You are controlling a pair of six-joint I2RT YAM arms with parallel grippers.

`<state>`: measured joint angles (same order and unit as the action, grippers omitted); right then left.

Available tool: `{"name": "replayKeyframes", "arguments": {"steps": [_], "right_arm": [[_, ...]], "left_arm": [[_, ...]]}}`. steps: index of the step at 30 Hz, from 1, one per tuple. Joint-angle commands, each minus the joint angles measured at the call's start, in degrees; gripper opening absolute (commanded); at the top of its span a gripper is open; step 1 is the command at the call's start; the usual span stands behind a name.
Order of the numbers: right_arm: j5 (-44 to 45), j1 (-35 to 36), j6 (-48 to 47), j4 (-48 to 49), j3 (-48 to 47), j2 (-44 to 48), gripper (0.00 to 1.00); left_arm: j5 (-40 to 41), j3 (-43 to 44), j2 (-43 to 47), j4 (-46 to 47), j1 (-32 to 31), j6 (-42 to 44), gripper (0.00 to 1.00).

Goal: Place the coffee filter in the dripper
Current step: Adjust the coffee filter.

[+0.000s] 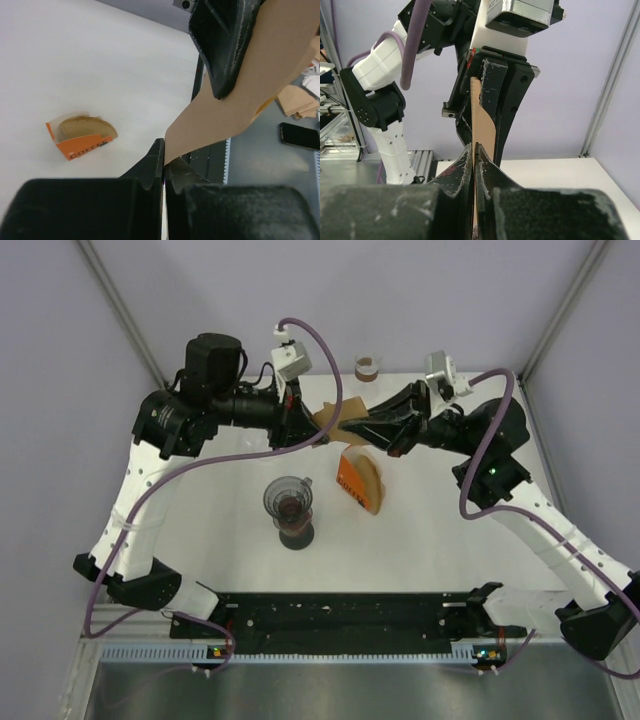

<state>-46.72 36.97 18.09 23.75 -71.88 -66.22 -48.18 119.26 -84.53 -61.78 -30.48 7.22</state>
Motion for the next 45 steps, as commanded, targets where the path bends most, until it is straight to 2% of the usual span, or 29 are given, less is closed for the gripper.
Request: {"name": "replayKeyframes", "arguments": {"steps": [1,3,4,5,10,13,17,20,23,25,26,29,30,33,36,39,45], "right_arm": [[-1.2,0.5,3.2,4.8,1.0,0.9,0.0],[-1.9,0.5,2.1,2.0,0.6,0.8,0.0],[-1.9,0.5,0.6,-1.0,0.0,1.1,0.12],[-1.1,0.5,-1.4,-3.9,-0.6,1.5,0.28],[2.6,0.5,-10.0,-14.6,-2.8,3.9,0.62],[0.2,0.5,-12.4,-18.1,-5.0,2.7,0.66],[-3.5,0.6,-13.3,-17.5,-6.3,-0.8,0.63],[-9.5,0.5,-14.3,-16.9,-7.6,-3.4,0.5],[-14.7,0.5,-15.9,-17.6,-9.2,-5.4,0.27],[-18.0,0.5,-16.7,-18.5,-10.3,-6.4,0.06],[-18.7,0.5,-17.6,-19.9,-10.6,-6.6,0.0],[-17.9,0.4,-25.6,-27.6,-10.4,-5.3,0.0],[-16.8,0.2,-27.5,-29.5,-9.7,-4.4,0.0],[-15.2,-1.6,-27.6,-30.4,-8.5,-2.3,0.0],[-14.6,-4.3,-25.3,-32.2,-8.7,-1.7,0.0],[-12.8,-5.0,-26.3,-33.6,-6.4,0.1,0.0],[-11.1,-5.6,-27.9,-36.9,-4.7,2.1,0.0]], "left_arm": [[-6.0,0.3,0.5,3.9,-0.7,-3.5,0.0],[-3.7,-0.1,0.9,3.3,-0.8,-2.7,0.0],[-1.2,0.3,1.1,2.9,-0.7,-1.5,0.0],[1.1,0.6,1.6,2.1,-0.8,-0.1,0.0],[12.0,1.4,3.6,-2.2,-0.8,11.3,0.0],[16.8,-0.2,6.0,-4.7,-1.7,20.2,0.0],[23.4,-5.9,9.6,-3.8,-6.2,28.0,0.0],[22.4,-7.2,10.3,-2.0,-7.0,27.6,0.0],[22.6,-7.8,10.1,-1.4,-7.7,27.7,0.0],[22.8,-7.8,9.8,-1.4,-7.8,27.6,0.0],[22.6,-7.6,9.7,-1.3,-7.8,27.1,0.0],[22.0,-6.8,9.1,-0.2,-7.8,23.6,0.02],[21.7,-6.8,9.0,0.5,-7.9,21.8,0.1],[20.3,-6.9,8.8,2.3,-7.8,17.6,0.44],[21.1,-7.0,8.6,4.0,-7.9,12.7,0.64],[22.2,-5.6,7.8,4.7,-7.8,9.2,0.71],[21.7,-2.3,5.0,3.7,-7.1,4.4,0.74]]}}
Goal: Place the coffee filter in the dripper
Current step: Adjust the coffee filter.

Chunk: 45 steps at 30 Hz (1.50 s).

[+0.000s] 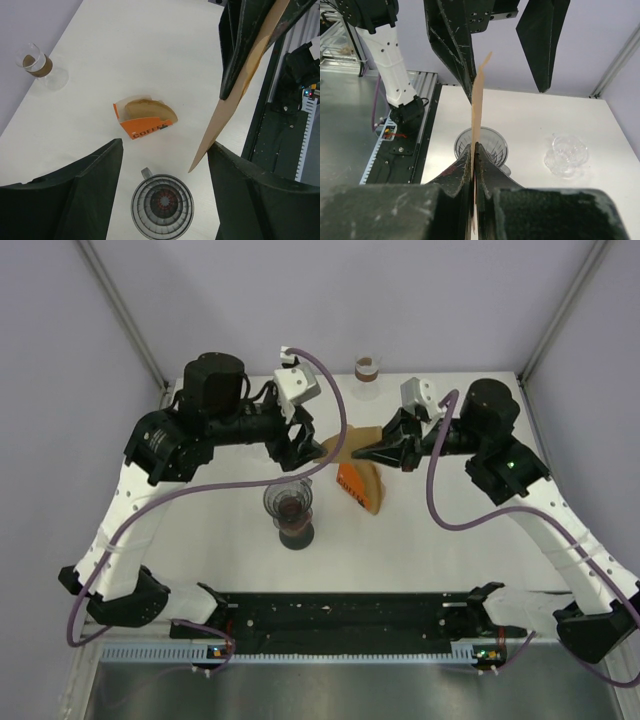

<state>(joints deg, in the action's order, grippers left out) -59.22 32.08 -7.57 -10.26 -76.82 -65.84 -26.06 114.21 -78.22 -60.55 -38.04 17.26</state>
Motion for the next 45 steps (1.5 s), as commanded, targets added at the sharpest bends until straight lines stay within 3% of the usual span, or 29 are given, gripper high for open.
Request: {"name": "replayKeyframes", "arguments": {"steps": [1,10,12,14,19,25,30,36,40,43,45], "right_arm": [[1.6,-0.8,-2.8,-3.7,0.2,1.9,0.0],[3.9,-0.7,-8.9,-10.1,-0.9,0.3,0.0],[4.5,-0.7,-10.0,-11.0,-1.1,-0.7,0.0],[4.5,-0.7,-11.8,-11.6,-1.0,-1.6,0.0],[2.4,-0.8,-16.7,-14.8,-2.9,-5.2,0.0],[-0.1,-0.9,-18.3,-16.3,-1.3,-4.7,0.0],[-4.3,-0.9,-21.1,-15.8,1.7,-1.4,0.0],[-5.9,-0.9,-23.6,-16.3,2.4,0.5,0.0],[-4.9,-0.9,-25.1,-17.5,2.0,1.2,0.0],[-4.2,-0.9,-25.7,-17.2,1.9,1.3,0.0],[-4.1,-0.8,-25.4,-17.2,1.7,0.8,0.0]], "left_arm": [[-0.4,2.9,-1.5,1.9,0.7,-6.3,0.74],[-0.7,1.9,-0.2,-4.8,5.5,-5.8,0.77],[-1.8,2.0,0.0,-6.1,5.6,-4.9,0.81],[-3.3,1.9,-0.2,-6.3,5.6,-5.4,0.91],[-6.5,6.1,-3.9,-7.5,5.6,-5.2,0.92],[-15.1,13.0,-8.1,-11.2,5.8,-0.1,0.81],[-13.7,6.1,-6.0,-12.2,5.8,3.9,0.67],[-20.2,7.9,-6.8,-12.0,5.8,5.1,0.66],[-21.7,8.5,-6.0,-10.2,5.6,5.6,0.6],[-23.4,3.0,-1.7,-6.0,5.4,7.9,0.6],[-22.5,-2.1,1.6,1.8,5.1,3.0,0.62]]}}
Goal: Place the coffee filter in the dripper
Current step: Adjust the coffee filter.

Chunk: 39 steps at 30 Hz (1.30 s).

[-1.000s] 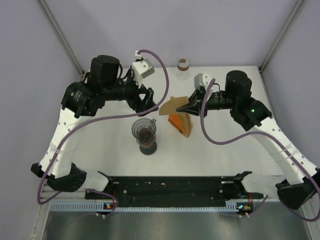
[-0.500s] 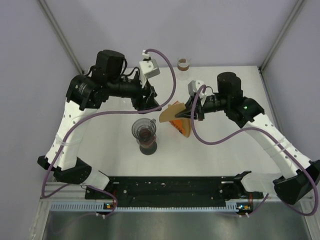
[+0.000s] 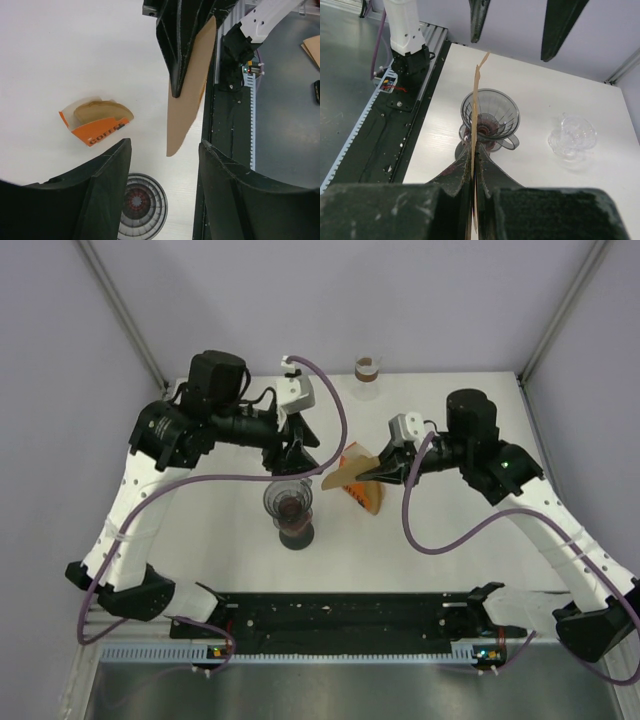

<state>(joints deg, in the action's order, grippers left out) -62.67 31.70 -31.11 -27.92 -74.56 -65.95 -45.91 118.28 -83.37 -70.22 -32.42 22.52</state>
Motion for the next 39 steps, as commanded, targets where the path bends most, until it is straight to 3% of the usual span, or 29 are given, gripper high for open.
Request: {"name": "replayKeyframes", "arguments": {"steps": [1,9,14,17,20,30,34,39], "right_arm": [[-0.8,-0.4,-1.5,0.5,-0.9,0.4,0.0],[-0.3,0.9,-1.7,0.4,-0.8,-0.4,0.0],[0.6,1.3,-2.3,0.3,-0.3,0.2,0.0],[0.9,1.3,-2.4,0.3,-0.3,0.2,0.0],[0.9,1.3,-2.4,0.4,-0.1,0.3,0.0],[3.0,1.3,-2.2,0.4,0.3,0.4,0.0],[3.1,1.3,-2.0,0.5,0.4,0.4,0.0],[2.9,1.3,-1.9,0.3,0.1,0.6,0.0]], "left_arm": [[-1.9,-7.5,7.7,13.9,-0.4,-5.5,0.63],[-4.5,-5.1,5.1,19.6,-0.4,-14.1,0.65],[-5.9,-8.7,4.3,22.0,-0.4,-18.1,0.61],[-7.2,-5.6,1.4,21.1,-0.4,-22.0,0.58],[-10.5,-2.7,-1.2,18.2,-0.4,-22.3,0.49],[-16.9,-8.0,1.6,19.1,-0.4,-20.2,0.48],[-14.4,-10.2,2.9,19.3,-0.4,-19.4,0.49],[-9.0,-10.1,2.7,23.5,-0.4,-22.3,0.39]]}}
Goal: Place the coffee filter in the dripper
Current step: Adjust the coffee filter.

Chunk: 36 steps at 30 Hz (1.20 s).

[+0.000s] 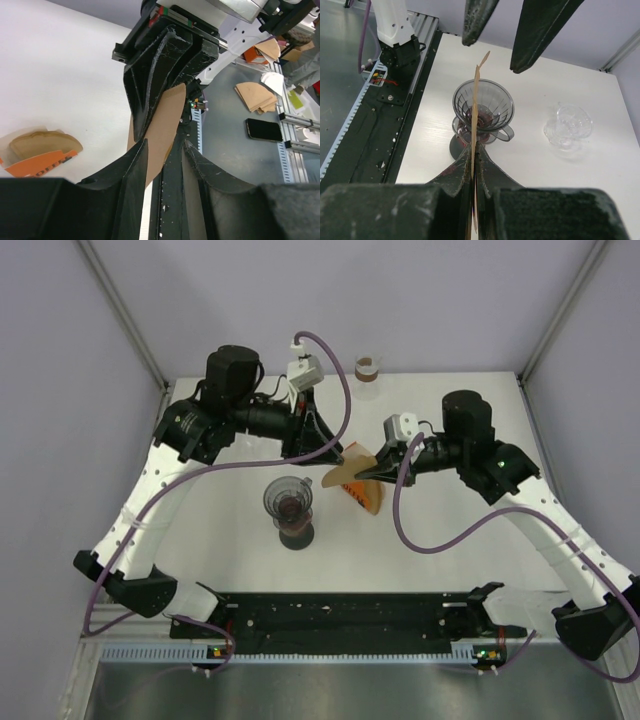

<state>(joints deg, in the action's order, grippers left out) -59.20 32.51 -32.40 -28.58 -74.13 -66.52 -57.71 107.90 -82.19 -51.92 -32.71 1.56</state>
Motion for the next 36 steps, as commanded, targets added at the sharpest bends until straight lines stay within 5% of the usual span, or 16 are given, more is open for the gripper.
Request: {"name": "replayKeyframes", "arguments": {"steps": [1,7,13,21,31,36], "right_arm": [[-0.6,0.4,-0.6,1.0,-0.1,1.2,0.0],[1.1,0.4,-0.3,1.0,-0.1,1.3,0.0],[1.6,0.4,-0.5,1.0,0.0,1.7,0.0],[1.7,0.4,-0.2,1.1,0.0,1.8,0.0],[1.5,0.4,-0.1,1.1,0.2,2.1,0.0],[1.9,0.4,-0.1,1.0,0.3,2.5,0.0]], "left_arm": [[3.0,0.2,1.4,5.2,-0.1,-1.4,0.38],[1.7,-0.1,1.3,5.8,-0.2,-3.2,0.25],[0.4,-0.1,1.4,2.5,-0.2,0.0,0.27],[1.8,-1.5,1.3,3.1,-0.6,0.2,0.43],[3.0,-1.2,0.7,3.6,-1.0,-0.5,0.06],[2.3,-1.5,0.8,3.5,-1.5,-0.2,0.0]]}}
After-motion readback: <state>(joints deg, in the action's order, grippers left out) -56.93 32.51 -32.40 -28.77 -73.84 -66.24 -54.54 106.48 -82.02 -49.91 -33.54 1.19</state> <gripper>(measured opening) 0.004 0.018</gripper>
